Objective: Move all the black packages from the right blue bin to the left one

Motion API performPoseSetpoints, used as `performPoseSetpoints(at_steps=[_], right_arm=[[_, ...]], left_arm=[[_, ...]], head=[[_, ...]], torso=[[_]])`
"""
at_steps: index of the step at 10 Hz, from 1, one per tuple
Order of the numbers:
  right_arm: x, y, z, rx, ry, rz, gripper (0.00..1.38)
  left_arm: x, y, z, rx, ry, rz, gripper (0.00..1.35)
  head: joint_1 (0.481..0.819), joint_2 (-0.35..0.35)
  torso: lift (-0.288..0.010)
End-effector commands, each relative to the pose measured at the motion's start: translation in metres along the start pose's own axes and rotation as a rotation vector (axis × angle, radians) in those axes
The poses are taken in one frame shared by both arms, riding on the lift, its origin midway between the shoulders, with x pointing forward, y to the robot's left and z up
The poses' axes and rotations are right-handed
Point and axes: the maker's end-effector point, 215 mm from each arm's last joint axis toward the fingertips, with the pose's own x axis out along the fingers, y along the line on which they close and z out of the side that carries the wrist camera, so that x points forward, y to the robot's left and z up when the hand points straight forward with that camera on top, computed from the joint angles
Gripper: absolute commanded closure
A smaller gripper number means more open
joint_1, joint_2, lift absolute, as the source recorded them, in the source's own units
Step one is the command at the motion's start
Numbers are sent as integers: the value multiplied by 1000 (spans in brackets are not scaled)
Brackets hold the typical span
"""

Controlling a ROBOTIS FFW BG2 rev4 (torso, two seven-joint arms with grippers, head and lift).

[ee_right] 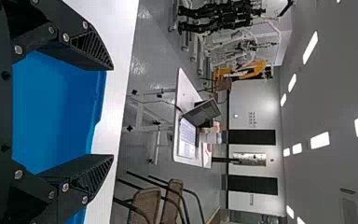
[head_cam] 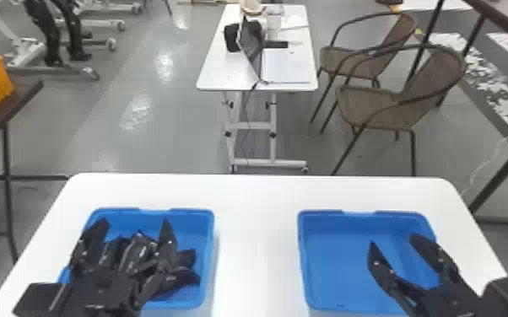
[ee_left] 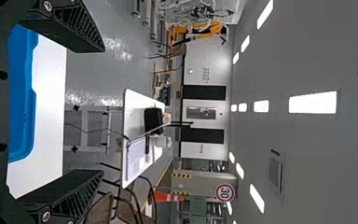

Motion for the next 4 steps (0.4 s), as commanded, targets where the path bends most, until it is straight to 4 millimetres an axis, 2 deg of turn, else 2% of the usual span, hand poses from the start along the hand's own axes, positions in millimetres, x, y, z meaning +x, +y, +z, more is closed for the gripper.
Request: performPoseSetpoints(at_steps=[1, 4], right_arm=[[0, 0, 1, -4, -3, -2, 380], [0, 1, 3, -13, -6, -1, 380]], left_arm=[[1, 0, 5, 8, -16, 0, 88], [1, 1, 3, 4, -14, 2, 88]], head=[[695, 30], [695, 31]], torso=[[-42], [-42]])
